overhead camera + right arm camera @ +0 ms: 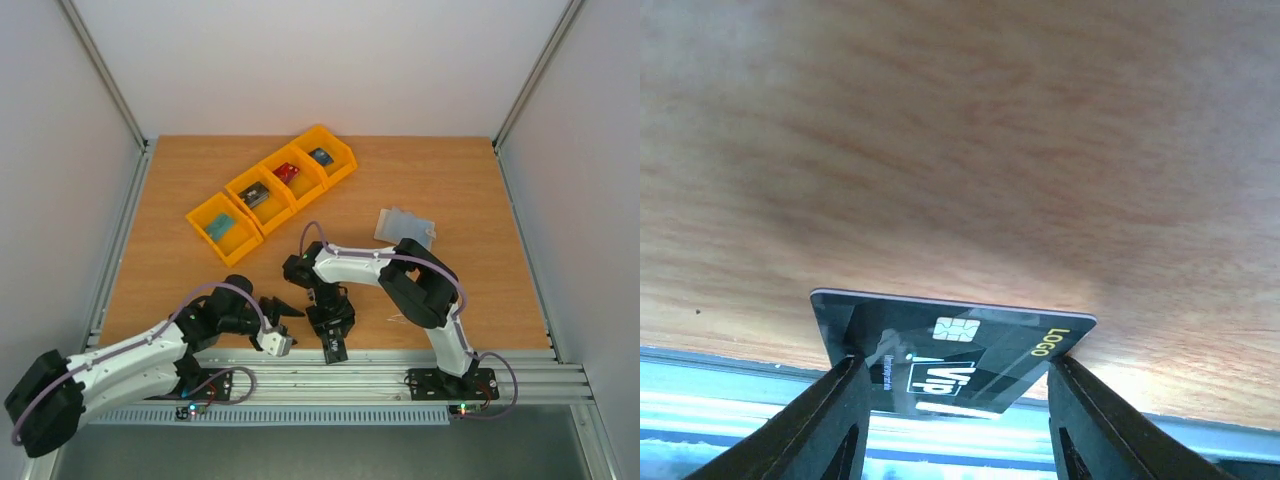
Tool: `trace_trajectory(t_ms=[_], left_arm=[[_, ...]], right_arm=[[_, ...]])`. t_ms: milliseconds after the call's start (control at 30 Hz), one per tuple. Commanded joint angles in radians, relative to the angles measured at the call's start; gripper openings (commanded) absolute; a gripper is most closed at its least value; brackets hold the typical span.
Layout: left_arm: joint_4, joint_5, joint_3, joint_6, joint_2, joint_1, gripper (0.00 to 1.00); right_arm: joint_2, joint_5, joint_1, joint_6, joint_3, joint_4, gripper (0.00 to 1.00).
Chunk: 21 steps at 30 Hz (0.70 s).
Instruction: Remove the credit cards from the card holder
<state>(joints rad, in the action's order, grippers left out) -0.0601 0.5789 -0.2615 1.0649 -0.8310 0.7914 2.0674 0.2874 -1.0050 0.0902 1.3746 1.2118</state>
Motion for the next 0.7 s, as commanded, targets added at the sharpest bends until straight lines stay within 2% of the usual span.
trace_trajectory(t_ms=[0, 100, 200, 367, 467, 667], left_arm=[[0.138, 0.067, -0.016, 0.266, -0.116, 0.067, 0.66], [0.211, 0.061, -0.039, 0.338, -0.267, 0.129, 0.62], [0.357, 0.043, -0.015, 0.423, -0.386, 0.183, 0.62], [0.5, -0.006, -0.018, 0.484, -0.498, 0.221, 0.59], [0.496, -0.037, -0.057, 0.478, -0.544, 0.257, 0.55], [0.484, -0.074, -0.076, 0.439, -0.628, 0.301, 0.57]], right_arm=[[0.089, -0.043, 0.062, 0.023, -0.003, -0.145, 0.48], [0.084, -0.01, 0.091, 0.032, -0.005, -0.17, 0.48], [0.072, 0.003, 0.094, 0.03, -0.01, -0.179, 0.48], [0.054, 0.018, 0.094, 0.036, -0.034, -0.213, 0.47], [0.06, 0.034, 0.094, 0.046, -0.046, -0.235, 0.47], [0.056, 0.033, 0.097, 0.057, -0.053, -0.244, 0.45]])
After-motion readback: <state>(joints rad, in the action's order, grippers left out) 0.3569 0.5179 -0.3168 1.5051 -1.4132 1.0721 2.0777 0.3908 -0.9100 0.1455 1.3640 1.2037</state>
